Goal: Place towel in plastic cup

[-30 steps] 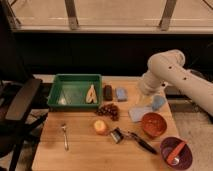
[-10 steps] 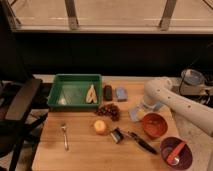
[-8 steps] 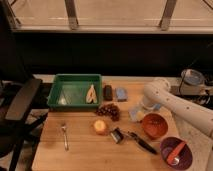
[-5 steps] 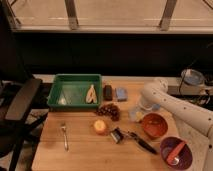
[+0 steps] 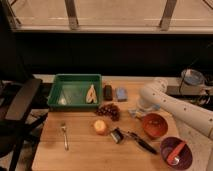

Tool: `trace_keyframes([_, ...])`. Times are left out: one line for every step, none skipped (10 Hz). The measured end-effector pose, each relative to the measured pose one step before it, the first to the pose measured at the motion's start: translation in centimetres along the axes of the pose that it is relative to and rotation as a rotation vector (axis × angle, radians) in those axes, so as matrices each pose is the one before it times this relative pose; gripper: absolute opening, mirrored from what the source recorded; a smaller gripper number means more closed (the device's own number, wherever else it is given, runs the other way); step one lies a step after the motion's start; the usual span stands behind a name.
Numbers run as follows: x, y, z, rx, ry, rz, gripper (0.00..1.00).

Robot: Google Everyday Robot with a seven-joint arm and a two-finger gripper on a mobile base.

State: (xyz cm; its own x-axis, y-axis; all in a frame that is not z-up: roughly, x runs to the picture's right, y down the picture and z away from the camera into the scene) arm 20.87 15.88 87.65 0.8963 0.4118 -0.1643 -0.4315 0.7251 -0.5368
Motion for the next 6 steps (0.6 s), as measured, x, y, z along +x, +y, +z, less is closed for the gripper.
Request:
trace_keyframes([-0.34,0.068,-0.302,0.00374,-0.00874,-0.014,0.01])
trace_keyframes([-0.544,-0.3,-0.961,0.01066,-0.01293,-0.01864,0.0])
trace_keyframes([-0.548,-0.463,-1.354,0.01377,-0.01106,-0.01897,0.0])
trace_keyframes([-0.467,-0.44,-1.216,0.01172,-0.0071,-0.01408,0.0])
trace_keyframes([-0.682,-0.679,-1.969,0.01705,-0.00487,-0.02132,0.0])
trace_keyframes([-0.86,-1.098,-2.644,0.02676,-0.00393,-0.02352,0.0])
